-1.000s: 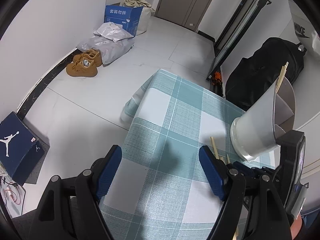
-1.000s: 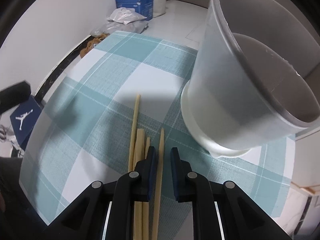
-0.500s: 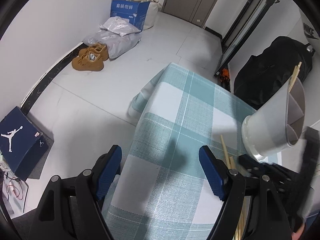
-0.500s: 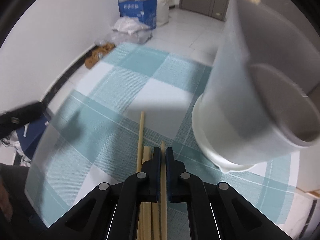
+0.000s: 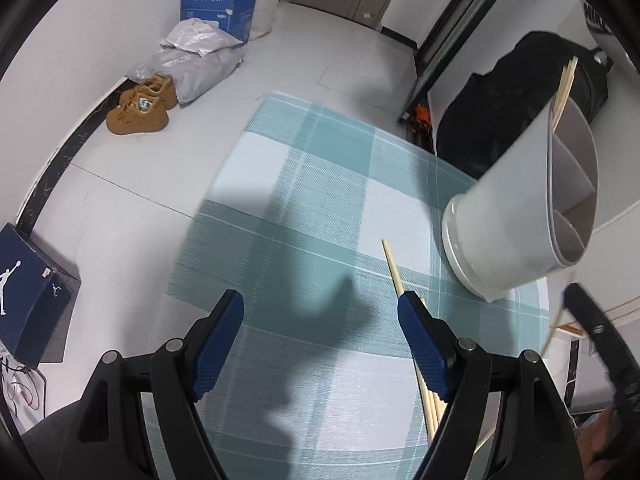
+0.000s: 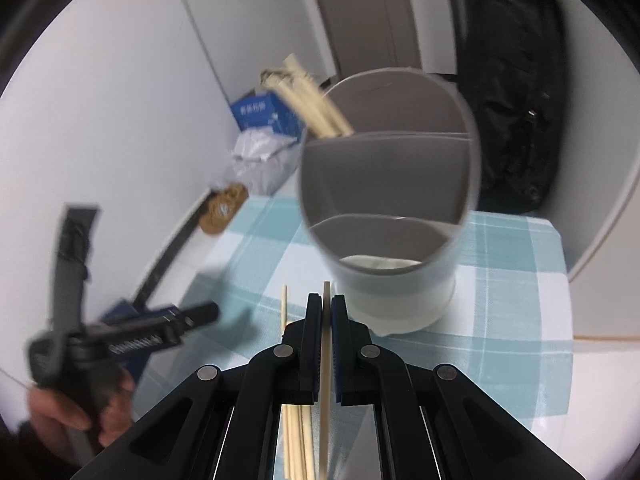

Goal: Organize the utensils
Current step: 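Lift the chopstick with the right tool while the left tool grasps another chopstick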

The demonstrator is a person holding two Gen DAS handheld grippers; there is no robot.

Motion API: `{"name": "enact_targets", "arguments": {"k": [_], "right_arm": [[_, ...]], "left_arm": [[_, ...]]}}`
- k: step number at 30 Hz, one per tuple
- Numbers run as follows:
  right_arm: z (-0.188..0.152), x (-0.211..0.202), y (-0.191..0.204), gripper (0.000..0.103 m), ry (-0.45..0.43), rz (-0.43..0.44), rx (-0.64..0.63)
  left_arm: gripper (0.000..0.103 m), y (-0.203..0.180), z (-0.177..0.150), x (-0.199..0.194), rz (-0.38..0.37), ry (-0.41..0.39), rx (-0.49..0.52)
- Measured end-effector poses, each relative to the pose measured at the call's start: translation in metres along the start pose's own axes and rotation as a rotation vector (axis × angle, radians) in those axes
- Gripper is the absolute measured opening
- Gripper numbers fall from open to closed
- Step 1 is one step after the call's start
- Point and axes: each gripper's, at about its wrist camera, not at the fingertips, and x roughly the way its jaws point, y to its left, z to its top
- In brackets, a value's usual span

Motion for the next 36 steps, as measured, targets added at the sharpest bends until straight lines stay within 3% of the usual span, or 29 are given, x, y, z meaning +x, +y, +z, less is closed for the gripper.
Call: {"name": "enact_targets", "arguments": {"k": [8, 15, 20, 24, 27, 30, 33, 36], "right_arm": [[-0.009, -0.028, -0.028, 0.004, -0.08, 0.069, 0.118], [-0.007, -0.053, -0.053, 0.004, -0.129, 0.071, 0.149], [-0.009, -0.064, -0.064, 0.004, -0.156, 0.05, 0.139], [-0.012, -0.067, -0.069, 0.004, -0.167, 0.054, 0.134], [-0.013, -0.069, -0.071, 0.004, -0.161, 0.067, 0.149], [-0.013, -0.073, -0.071, 0.004, -0.163, 0.078, 0.149], [-0.014, -0.076, -0.068, 0.004, -0.17, 0.084, 0.143], [-0.014, -0.078, -0.067, 0.004, -0.178, 0.085, 0.142]], "left_arm": [[0.076, -0.017, -0.001, 0.018, 0.043, 0.081, 0.03], [0.074, -0.036, 0.008, 0.029, 0.046, 0.117, 0.053], [0.056, -0.045, 0.011, 0.041, 0.09, 0.134, 0.076], [0.053, -0.046, 0.013, 0.042, 0.133, 0.117, 0.085], [0.03, -0.05, 0.013, 0.043, 0.194, 0.111, 0.095], [0.015, -0.054, 0.012, 0.045, 0.267, 0.115, 0.102], [0.004, -0.055, 0.013, 0.046, 0.268, 0.121, 0.098], [0.003, -0.056, 0.014, 0.047, 0.274, 0.124, 0.09]]}}
